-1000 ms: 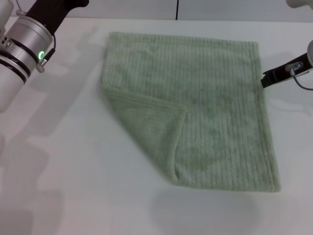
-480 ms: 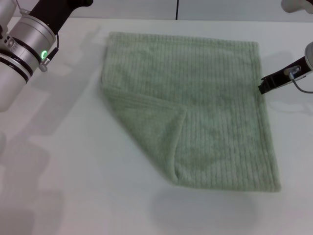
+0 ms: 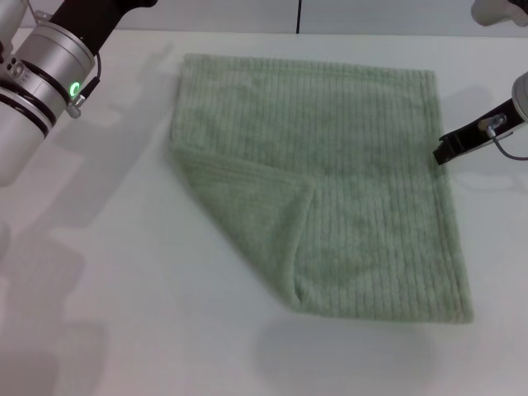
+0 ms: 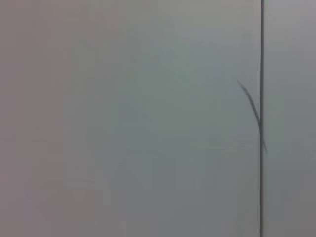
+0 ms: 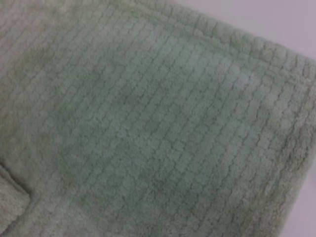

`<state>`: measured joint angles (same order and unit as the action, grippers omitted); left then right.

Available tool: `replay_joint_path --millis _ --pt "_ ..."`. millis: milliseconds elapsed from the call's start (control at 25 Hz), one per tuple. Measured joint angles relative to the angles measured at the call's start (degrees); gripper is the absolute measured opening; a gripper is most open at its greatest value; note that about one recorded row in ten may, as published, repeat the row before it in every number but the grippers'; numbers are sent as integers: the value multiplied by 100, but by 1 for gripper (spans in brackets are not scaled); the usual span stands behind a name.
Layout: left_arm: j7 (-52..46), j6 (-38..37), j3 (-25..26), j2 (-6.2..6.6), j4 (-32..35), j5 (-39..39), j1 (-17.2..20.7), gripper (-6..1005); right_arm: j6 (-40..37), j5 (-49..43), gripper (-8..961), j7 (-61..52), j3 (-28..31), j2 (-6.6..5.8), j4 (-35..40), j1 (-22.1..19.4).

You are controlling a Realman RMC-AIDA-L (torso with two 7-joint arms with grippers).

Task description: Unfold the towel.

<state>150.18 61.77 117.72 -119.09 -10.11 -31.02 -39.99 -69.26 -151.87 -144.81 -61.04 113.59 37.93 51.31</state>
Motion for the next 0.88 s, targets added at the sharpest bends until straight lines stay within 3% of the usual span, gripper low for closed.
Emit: replay_joint_path --millis 880 --pt "-50 86 -45 0 -27 -1 0 804 -61 118 0 167 5 -22 -229 34"
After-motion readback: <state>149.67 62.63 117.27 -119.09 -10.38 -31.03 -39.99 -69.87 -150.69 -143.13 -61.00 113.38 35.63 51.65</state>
